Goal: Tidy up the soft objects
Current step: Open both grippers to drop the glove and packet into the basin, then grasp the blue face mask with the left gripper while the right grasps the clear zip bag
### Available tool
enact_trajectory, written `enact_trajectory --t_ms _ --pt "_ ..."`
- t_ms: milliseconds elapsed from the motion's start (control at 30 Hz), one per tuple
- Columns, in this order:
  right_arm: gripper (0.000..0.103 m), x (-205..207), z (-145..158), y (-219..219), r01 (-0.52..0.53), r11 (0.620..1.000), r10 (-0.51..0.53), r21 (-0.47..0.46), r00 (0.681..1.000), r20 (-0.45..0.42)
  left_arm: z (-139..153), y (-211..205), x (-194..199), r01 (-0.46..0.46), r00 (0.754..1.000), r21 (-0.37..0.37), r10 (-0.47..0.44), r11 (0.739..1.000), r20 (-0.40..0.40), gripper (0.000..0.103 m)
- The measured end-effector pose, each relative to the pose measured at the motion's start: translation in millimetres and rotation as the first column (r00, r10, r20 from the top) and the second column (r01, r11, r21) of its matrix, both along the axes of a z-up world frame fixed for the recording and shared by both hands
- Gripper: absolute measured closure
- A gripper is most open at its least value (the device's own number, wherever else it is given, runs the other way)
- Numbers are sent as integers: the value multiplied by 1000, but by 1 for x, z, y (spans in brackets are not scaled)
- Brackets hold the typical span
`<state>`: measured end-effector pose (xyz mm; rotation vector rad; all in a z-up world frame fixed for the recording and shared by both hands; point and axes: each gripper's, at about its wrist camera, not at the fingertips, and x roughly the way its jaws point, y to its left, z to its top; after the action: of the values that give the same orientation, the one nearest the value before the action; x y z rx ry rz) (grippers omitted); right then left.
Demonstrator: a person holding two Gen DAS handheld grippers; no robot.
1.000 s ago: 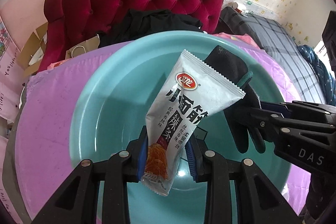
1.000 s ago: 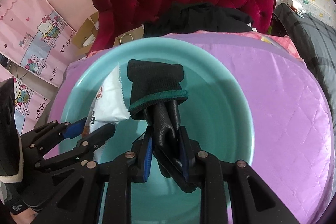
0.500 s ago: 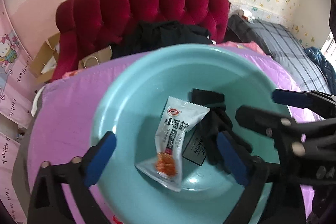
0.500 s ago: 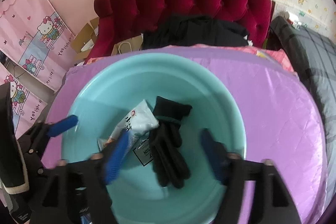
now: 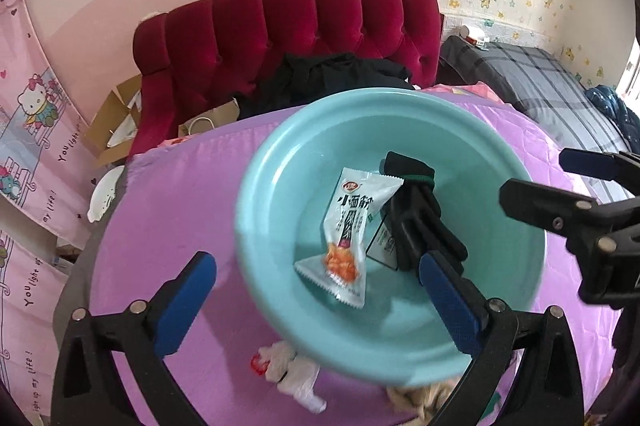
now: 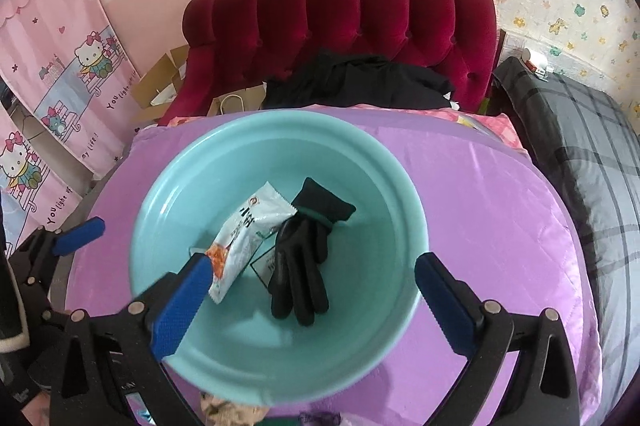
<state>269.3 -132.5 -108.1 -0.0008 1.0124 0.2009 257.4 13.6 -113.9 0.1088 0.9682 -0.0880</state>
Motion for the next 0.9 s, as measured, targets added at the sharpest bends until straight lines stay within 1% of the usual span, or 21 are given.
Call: enact_trajectory --t_ms 233,400,700,900 --pt "0 -31 15 -4 0 1000 0 -13 1000 7 16 8 -33 -8 1000 24 7 1000 18 0" --pt "0 -60 24 -6 -8 999 9 -47 1000 14 20 9 -61 -5 999 48 3 999 37 0" --pt "0 -105 21 -20 4 998 -5 -56 1000 -19 19 21 -104 -13 999 40 11 999 31 0" --pt "0 -132 14 -28 17 998 -19 -62 1000 -25 9 29 -133 -16 1000 30 15 999 19 0"
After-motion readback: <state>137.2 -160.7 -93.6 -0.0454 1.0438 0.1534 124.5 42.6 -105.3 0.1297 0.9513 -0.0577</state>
